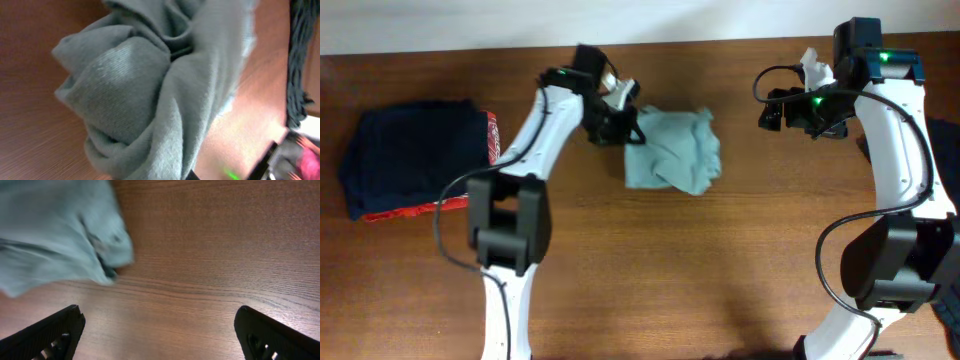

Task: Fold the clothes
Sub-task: 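Carry the bundle left and place it on the navy stack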

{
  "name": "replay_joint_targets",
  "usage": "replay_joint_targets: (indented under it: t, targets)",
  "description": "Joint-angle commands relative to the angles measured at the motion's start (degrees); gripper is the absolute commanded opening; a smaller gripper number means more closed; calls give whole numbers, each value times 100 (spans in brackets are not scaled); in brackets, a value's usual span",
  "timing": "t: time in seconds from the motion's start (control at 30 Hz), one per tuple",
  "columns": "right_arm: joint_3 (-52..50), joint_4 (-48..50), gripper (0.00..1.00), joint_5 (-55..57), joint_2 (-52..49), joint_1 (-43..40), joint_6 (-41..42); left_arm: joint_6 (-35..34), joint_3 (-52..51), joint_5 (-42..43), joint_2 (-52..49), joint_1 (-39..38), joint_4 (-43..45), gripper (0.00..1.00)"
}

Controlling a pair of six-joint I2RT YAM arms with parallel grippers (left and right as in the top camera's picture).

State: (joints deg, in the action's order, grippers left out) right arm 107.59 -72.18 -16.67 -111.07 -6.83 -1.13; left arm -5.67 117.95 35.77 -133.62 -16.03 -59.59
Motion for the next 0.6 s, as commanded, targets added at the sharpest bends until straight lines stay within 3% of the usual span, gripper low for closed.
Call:
replay_joint_targets:
  t: [0.0, 0.17, 0.57]
  targets:
    - [57, -44, 99, 85, 76, -33, 74, -9, 17, -774, 763, 363, -57, 1]
    - [57, -79, 99, 85, 76, -33, 74, 186, 17, -1176, 979, 898, -326, 1]
    - [57, -328, 99, 87, 76, -33, 72, 177, 17, -1152, 979, 2105, -199, 1]
